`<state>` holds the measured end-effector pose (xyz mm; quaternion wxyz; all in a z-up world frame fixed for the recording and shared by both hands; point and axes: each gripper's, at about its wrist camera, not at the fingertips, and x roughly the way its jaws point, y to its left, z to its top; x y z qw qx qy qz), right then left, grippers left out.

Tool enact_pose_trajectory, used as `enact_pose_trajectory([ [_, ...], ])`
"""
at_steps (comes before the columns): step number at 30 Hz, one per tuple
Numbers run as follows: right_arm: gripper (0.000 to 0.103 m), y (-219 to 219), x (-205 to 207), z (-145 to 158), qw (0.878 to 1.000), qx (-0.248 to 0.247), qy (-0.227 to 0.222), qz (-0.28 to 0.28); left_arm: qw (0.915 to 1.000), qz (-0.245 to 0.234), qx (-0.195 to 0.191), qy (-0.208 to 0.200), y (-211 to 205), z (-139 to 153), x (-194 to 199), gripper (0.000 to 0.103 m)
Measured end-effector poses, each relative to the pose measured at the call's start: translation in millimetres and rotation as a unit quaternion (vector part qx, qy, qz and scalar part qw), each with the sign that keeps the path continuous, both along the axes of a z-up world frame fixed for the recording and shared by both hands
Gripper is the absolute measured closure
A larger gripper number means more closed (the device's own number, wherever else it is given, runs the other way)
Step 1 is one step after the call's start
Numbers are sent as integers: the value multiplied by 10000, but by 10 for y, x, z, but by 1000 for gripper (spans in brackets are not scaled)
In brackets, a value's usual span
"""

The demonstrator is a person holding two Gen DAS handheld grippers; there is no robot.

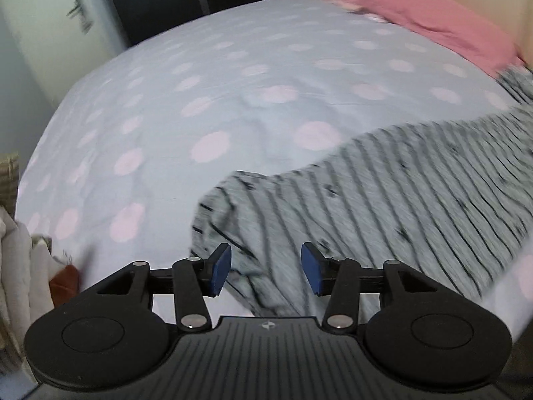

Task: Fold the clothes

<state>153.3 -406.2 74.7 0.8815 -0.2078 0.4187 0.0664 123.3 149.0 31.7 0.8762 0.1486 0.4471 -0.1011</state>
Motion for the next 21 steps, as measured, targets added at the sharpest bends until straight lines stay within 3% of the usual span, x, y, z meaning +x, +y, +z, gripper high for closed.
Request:
enact_pose_trajectory([
  [5, 66, 127, 255, -32, 9995, 278, -127, -35, 9972, 570, -480, 82, 120, -16, 545, 55],
  [7, 65, 183, 365, -82, 9992, 400, -34, 72, 9973, 588, -415, 175, 145, -52, 691, 55],
  [11, 54, 329, 617, -328, 9988, 166, 287, 373, 9956, 642, -371, 566, 142, -266, 919, 57],
  [16, 50, 364, 917, -711, 9948, -164, 960, 298, 9956, 467, -207, 785, 165, -470, 929, 84],
  [17, 54, 344, 962, -803, 9932, -242, 1115, 250, 9955, 479, -217, 790, 175, -469, 918, 89],
  [18, 75, 313, 991, -878, 9911, -251, 1290, 189, 9953, 494, -229, 795, 186, -466, 908, 92],
  [19, 86, 270, 1012, -928, 9887, -161, 1485, 90, 9954, 506, -257, 773, 194, -452, 900, 93],
  [21, 91, 208, 1019, -902, 9881, 43, 1540, -40, 9955, 554, -343, 693, 204, -390, 883, 95],
])
